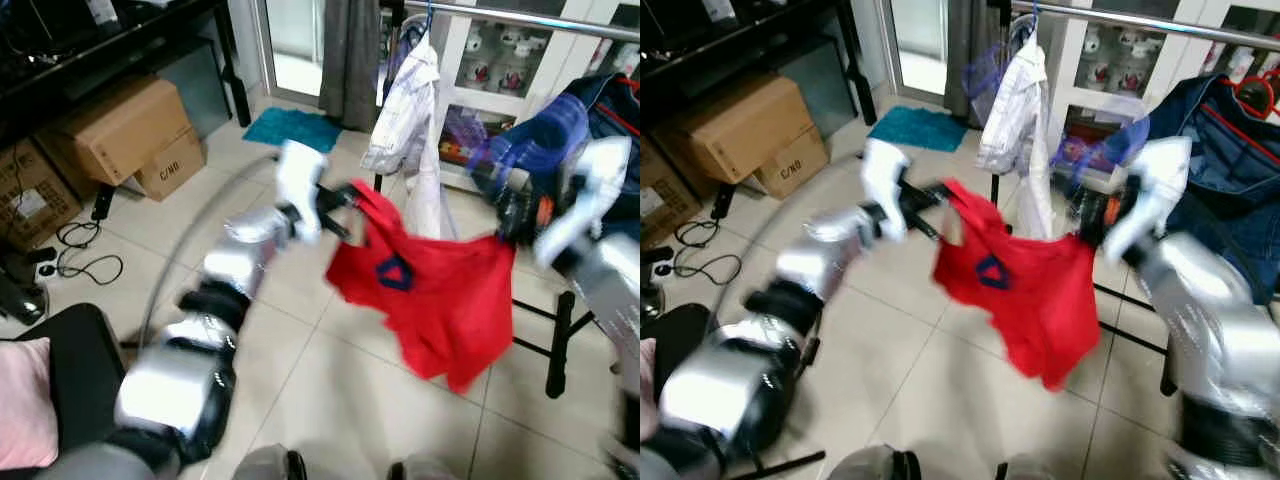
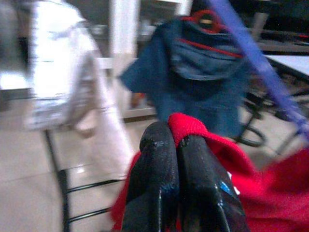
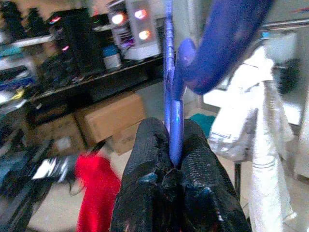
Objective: Hang hanger
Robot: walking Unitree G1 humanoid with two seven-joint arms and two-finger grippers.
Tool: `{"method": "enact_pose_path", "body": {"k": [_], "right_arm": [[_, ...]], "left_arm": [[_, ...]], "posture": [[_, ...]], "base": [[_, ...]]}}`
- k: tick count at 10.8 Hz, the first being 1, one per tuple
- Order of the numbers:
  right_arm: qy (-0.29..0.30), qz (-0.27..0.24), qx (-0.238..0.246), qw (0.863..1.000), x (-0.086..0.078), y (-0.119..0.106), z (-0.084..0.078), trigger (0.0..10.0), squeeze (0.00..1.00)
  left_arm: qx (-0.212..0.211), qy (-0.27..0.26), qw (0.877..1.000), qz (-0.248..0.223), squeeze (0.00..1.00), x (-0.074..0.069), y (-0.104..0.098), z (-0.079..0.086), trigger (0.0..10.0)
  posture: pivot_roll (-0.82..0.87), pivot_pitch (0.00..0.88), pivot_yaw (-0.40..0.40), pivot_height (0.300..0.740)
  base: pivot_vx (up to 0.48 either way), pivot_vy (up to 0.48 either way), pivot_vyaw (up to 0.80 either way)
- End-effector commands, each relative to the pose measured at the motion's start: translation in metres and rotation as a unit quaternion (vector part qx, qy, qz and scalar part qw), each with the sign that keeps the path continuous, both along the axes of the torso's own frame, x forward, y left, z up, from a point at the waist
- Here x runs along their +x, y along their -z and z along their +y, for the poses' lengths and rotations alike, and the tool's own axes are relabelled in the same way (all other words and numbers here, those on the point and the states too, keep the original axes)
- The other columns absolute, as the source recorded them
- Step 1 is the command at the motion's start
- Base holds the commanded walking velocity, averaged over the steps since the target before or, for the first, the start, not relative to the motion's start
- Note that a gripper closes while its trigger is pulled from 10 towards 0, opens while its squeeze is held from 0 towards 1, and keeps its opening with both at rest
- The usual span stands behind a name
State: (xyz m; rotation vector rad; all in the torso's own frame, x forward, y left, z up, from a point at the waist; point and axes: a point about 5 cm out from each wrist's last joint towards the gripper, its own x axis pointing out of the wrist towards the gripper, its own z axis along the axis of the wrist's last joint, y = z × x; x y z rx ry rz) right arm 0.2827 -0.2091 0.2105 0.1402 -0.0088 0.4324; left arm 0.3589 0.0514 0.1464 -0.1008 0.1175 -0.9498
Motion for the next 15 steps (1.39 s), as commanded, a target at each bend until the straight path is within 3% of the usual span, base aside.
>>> {"method": "enact_pose_path", "body": {"k": [1,2,4,5,7,8,9,10,11,12,14,15], "right_arm": [[0.039,0.017,0.006,0.999,0.006,0.006,-0.001,0.0,0.0],[0.118,0.034,-0.009,0.992,0.021,0.019,0.0,0.0,0.0],[0.211,0.044,-0.021,0.976,0.031,0.036,-0.012,0.0,0.0],[0.238,0.071,-0.015,0.969,0.027,0.049,-0.018,10.0,0.0],[0.234,0.097,-0.052,0.966,-0.006,0.068,-0.022,10.0,0.0],[0.251,0.105,-0.086,0.959,-0.026,0.077,-0.026,10.0,0.0],[0.249,0.11,-0.069,0.96,-0.038,0.079,-0.026,10.0,0.0],[0.257,0.101,-0.066,0.959,-0.046,0.079,-0.025,10.0,0.0],[0.249,0.124,-0.061,0.959,-0.06,0.084,-0.022,10.0,0.0],[0.281,0.138,-0.033,0.949,-0.071,0.088,-0.022,10.0,0.0],[0.284,0.15,-0.044,0.946,-0.073,0.099,-0.015,10.0,0.0],[0.271,0.139,-0.055,0.951,-0.072,0.095,-0.011,10.0,0.0]], "left_arm": [[0.006,0.03,0.999,-0.017,0.0,-0.004,-0.007,-0.007,0.0],[-0.003,0.099,0.995,-0.026,0.0,-0.02,-0.011,-0.03,0.0],[-0.013,0.121,0.992,-0.031,0.0,-0.03,-0.015,-0.034,0.0],[-0.003,0.087,0.996,-0.031,0.0,-0.029,-0.013,-0.02,0.0],[0.032,-0.082,0.996,-0.013,0.0,-0.017,0.005,0.044,0.0],[0.054,-0.157,0.986,0.001,0.0,-0.018,0.015,0.071,5.0],[0.065,-0.178,0.982,0.019,0.0,-0.027,0.02,0.08,10.0],[0.07,-0.198,0.977,0.031,0.0,-0.035,0.024,0.085,10.0],[0.083,-0.204,0.975,0.033,0.0,-0.045,0.029,0.093,10.0],[0.061,-0.207,0.976,0.034,0.0,-0.052,0.028,0.097,10.0],[0.074,-0.23,0.966,0.089,0.0,-0.063,0.042,0.102,10.0],[0.084,-0.23,0.967,0.076,0.0,-0.065,0.04,0.097,10.0]], "posture": [[-0.18,0.0,0.117,0.74],[-0.18,0.0,0.124,0.74],[-0.18,0.0,0.126,0.74],[-0.18,0.0,0.121,0.74],[-0.18,0.0,0.115,0.74],[-0.17,0.0,0.111,0.74],[-0.17,0.0,0.105,0.74],[-0.17,0.0,0.098,0.74],[-0.19,0.0,0.098,0.74],[-0.18,0.0,0.075,0.74],[-0.18,0.0,0.089,0.74],[-0.16,0.0,0.09,0.74]], "base": [[0.0,0.0,0.0],[0.0,0.0,0.0],[0.0,0.0,0.0],[0.0,0.0,0.0],[0.0,0.0,0.0],[0.0,0.0,-0.8],[0.0,0.0,-0.8],[0.0,0.0,-0.8],[0.0,0.0,-0.8],[0.0,0.0,-0.8],[0.0,0.0,-0.8],[0.0,0.0,-0.8]]}}
